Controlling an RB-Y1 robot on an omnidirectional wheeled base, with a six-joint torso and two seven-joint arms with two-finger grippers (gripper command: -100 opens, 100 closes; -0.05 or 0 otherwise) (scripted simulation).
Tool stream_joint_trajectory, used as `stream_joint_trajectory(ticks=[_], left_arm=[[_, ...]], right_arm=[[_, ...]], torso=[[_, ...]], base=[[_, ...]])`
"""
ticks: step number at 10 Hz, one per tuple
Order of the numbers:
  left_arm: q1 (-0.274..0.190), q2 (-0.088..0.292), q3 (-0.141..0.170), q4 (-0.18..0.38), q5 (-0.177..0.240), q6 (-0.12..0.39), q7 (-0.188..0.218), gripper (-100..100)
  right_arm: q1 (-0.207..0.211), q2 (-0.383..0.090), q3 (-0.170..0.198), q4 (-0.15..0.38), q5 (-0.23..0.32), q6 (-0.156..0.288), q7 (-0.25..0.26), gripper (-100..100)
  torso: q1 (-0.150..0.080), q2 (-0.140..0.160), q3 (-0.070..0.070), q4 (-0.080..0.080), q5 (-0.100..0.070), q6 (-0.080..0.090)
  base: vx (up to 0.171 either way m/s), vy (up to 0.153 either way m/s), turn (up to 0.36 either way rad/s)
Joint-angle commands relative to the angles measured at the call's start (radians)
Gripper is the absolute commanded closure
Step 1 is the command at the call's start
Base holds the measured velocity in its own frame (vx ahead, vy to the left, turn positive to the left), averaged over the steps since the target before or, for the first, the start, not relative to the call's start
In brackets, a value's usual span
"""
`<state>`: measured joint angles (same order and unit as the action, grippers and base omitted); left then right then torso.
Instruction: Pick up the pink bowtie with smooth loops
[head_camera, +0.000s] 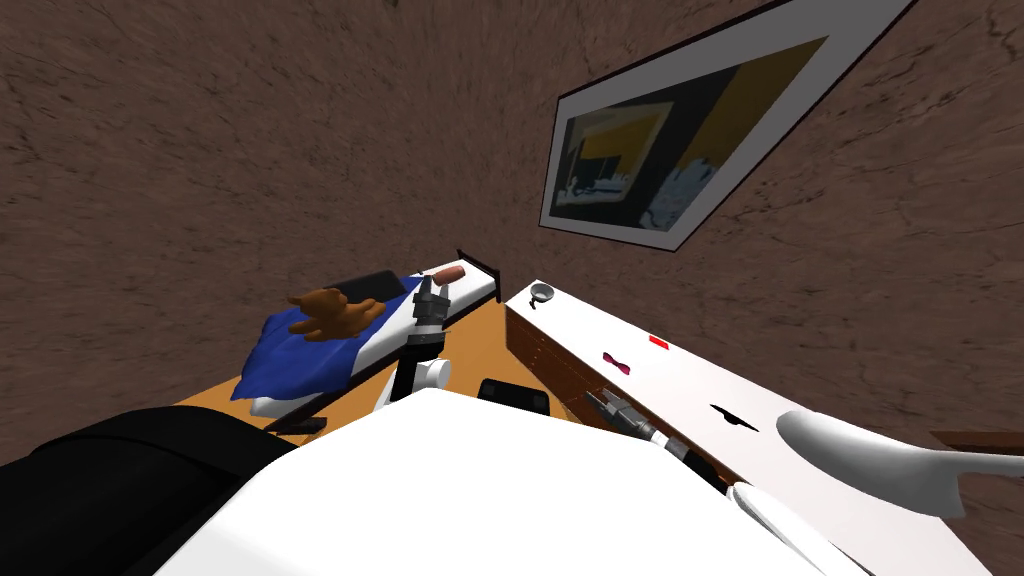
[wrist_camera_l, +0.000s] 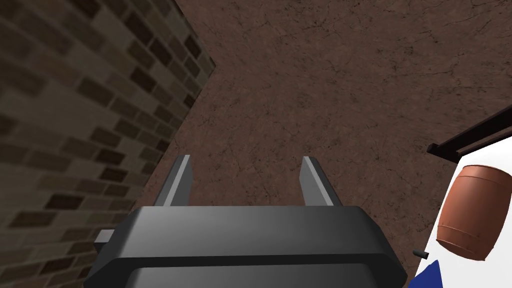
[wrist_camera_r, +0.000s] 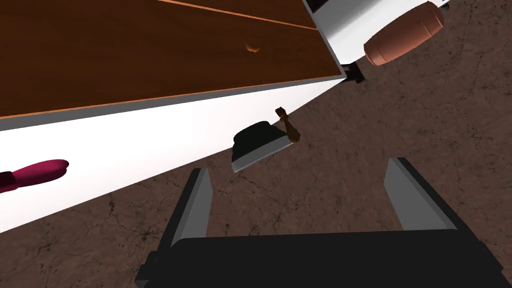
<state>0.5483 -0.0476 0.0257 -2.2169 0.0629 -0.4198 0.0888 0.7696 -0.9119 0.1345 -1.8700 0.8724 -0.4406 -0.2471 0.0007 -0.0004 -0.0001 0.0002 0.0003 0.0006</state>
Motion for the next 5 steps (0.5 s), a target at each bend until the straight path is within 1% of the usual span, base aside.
stream_joint_trajectory(ticks=[1, 2, 3, 4, 5], left_arm=[[0.000, 0.000, 0.000, 0.000, 0.000, 0.000, 0.000, 0], [0.000, 0.000, 0.000, 0.000, 0.000, 0.000, 0.000, 0], [0.000, 0.000, 0.000, 0.000, 0.000, 0.000, 0.000, 0], [0.000, 0.000, 0.000, 0.000, 0.000, 0.000, 0.000, 0], [0.000, 0.000, 0.000, 0.000, 0.000, 0.000, 0.000, 0]], right_arm=[[0.014, -0.048, 0.007, 0.046, 0.050, 0.009, 0.000, -100], [0.014, -0.048, 0.007, 0.046, 0.064, 0.009, 0.000, -100], [0.021, -0.089, 0.015, 0.086, 0.102, 0.017, -0.003, -100], [0.021, -0.090, 0.015, 0.086, 0.114, 0.017, -0.003, -100], [0.025, -0.130, 0.023, 0.127, 0.148, 0.025, -0.003, -100]], torso=[[0.000, 0.000, 0.000, 0.000, 0.000, 0.000], [0.000, 0.000, 0.000, 0.000, 0.000, 0.000], [0.000, 0.000, 0.000, 0.000, 0.000, 0.000], [0.001, -0.001, -0.001, 0.000, 0.000, 0.000], [0.000, -0.001, -0.001, 0.000, 0.000, 0.000]], base=[[0.008, 0.036, 0.179], [0.007, 0.030, 0.073], [0.015, 0.044, 0.168], [0.017, 0.033, 0.080], [0.024, 0.044, 0.155]])
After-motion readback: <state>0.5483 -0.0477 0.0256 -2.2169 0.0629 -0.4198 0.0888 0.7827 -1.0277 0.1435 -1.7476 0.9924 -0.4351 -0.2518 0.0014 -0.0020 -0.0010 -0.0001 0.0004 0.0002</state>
